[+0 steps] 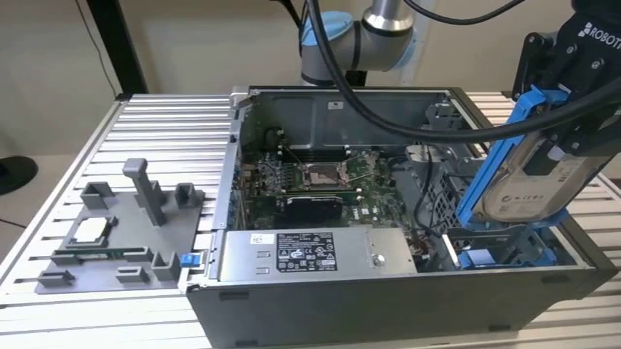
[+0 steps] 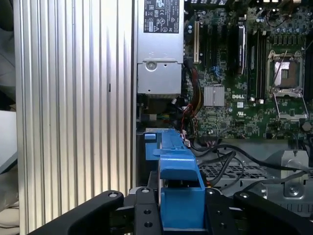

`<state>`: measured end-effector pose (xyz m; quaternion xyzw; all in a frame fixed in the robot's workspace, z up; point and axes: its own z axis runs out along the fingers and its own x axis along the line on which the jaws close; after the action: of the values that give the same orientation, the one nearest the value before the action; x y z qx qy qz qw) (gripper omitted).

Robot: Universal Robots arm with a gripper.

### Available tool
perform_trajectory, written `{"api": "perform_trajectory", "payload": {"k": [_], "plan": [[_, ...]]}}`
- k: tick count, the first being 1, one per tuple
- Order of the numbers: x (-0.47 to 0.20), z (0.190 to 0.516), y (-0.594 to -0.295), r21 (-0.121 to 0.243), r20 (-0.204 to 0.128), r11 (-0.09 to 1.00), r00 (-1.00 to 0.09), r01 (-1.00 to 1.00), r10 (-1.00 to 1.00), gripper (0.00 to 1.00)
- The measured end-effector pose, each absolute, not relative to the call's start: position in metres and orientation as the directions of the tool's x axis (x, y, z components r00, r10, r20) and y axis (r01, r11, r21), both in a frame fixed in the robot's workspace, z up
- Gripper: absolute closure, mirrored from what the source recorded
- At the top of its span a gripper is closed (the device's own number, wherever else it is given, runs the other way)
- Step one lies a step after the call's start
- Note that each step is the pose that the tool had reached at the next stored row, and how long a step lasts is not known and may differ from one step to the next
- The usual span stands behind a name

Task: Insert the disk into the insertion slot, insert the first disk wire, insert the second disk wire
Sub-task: 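Insert the disk into the insertion slot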

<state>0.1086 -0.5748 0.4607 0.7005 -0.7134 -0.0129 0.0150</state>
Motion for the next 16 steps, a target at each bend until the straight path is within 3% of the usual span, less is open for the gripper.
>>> {"api": "perform_trajectory", "payload": {"k": [16], "plan": [[0.1125,0.4525,-0.5705,0.039,0.001,0.018,-0.018,-0.999,-1.000,1.00]]}}
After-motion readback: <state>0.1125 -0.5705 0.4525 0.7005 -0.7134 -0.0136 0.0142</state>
